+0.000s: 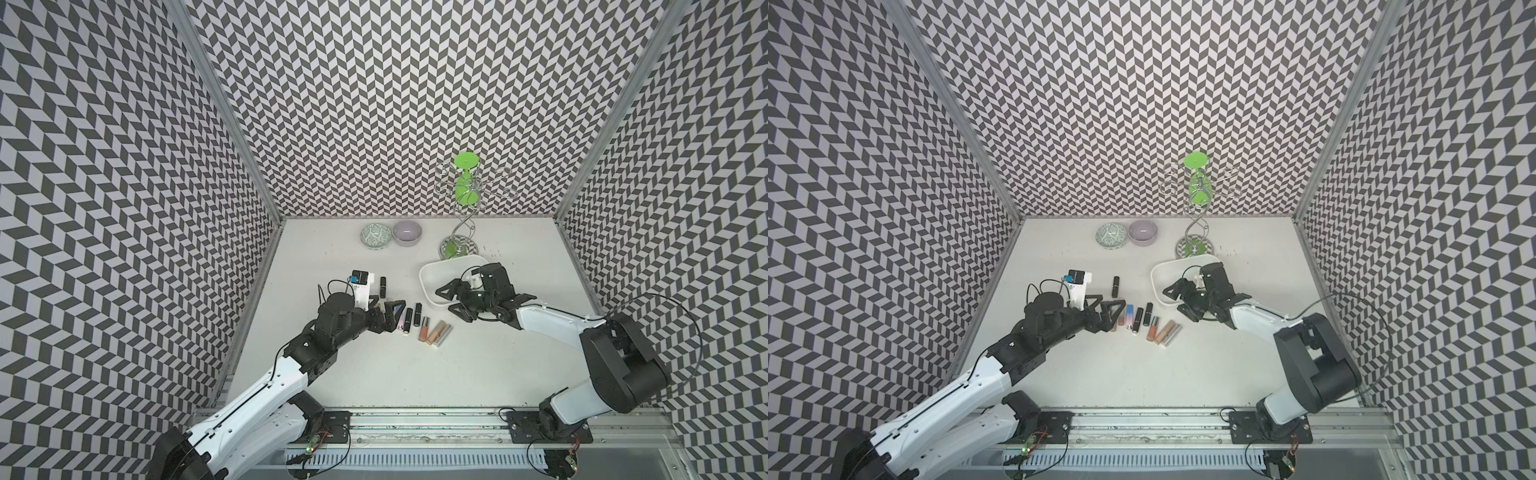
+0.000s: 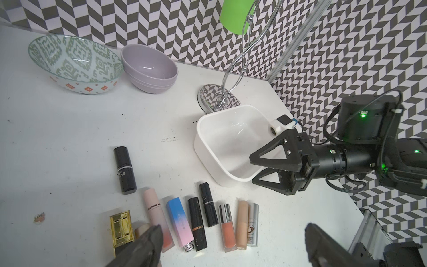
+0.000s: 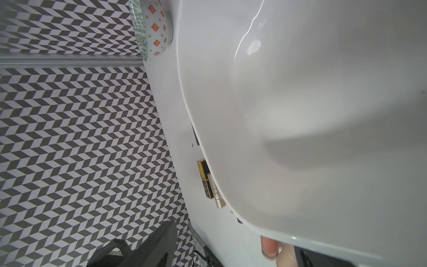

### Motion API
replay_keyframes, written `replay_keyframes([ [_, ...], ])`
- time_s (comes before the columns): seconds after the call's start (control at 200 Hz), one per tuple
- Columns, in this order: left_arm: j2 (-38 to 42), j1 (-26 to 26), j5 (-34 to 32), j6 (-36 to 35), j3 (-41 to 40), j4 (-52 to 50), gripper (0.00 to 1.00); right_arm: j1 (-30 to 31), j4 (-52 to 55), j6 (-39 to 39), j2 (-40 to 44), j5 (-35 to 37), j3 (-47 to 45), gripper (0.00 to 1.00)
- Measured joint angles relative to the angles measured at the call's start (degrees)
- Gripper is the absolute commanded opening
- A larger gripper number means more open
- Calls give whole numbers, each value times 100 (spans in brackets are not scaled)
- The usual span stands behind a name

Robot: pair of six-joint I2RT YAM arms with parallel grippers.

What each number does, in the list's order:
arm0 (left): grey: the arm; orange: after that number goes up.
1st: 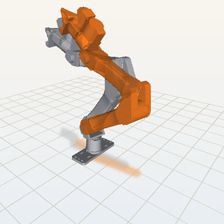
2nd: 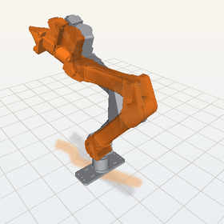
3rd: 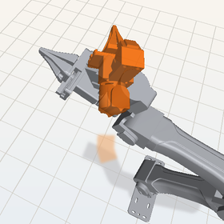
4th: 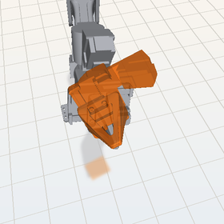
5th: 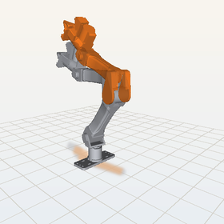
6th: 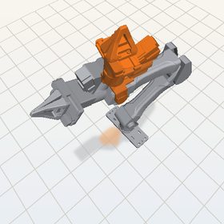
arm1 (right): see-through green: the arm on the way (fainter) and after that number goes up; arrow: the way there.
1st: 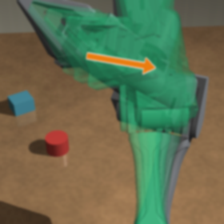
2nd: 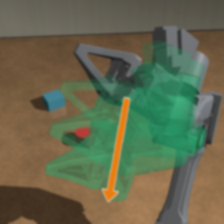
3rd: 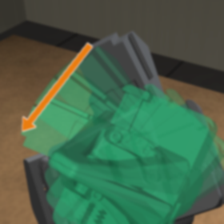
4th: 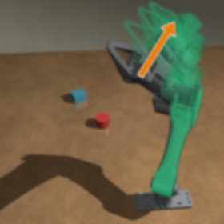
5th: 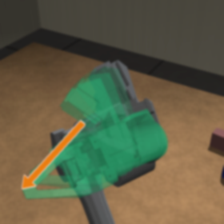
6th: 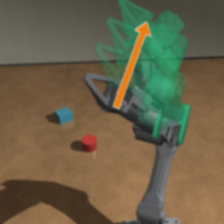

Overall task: Put the lipstick into the storage box
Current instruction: Adjust the storage box at the center of the board, then pick up the lipstick at the center of the board.

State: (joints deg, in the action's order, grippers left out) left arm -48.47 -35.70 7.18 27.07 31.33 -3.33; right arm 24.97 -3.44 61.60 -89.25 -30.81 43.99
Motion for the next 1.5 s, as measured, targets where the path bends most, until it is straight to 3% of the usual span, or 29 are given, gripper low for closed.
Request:
replay_keyframes([
  [0.3, 0, 0, -52, 0, -7, -2, 99, 92, 260, -389, -675, -83, 824, 82],
  [0.536, -52, 0, -63, 2, -7, 15, 99, 256, 610, -739, -728, -140, 1180, 82],
  [0.971, -708, 0, 0, 109, -2, 101, 99, 660, 2855, -1530, 872, 907, 1158, 76],
  [1.147, -745, 0, 170, 151, -4, 240, 99, 885, 3432, -1606, 824, 1335, 909, 68],
  [1.497, -332, 0, 280, 262, -293, 264, 99, 1676, 3807, -1510, 273, 1915, 866, 62],
])
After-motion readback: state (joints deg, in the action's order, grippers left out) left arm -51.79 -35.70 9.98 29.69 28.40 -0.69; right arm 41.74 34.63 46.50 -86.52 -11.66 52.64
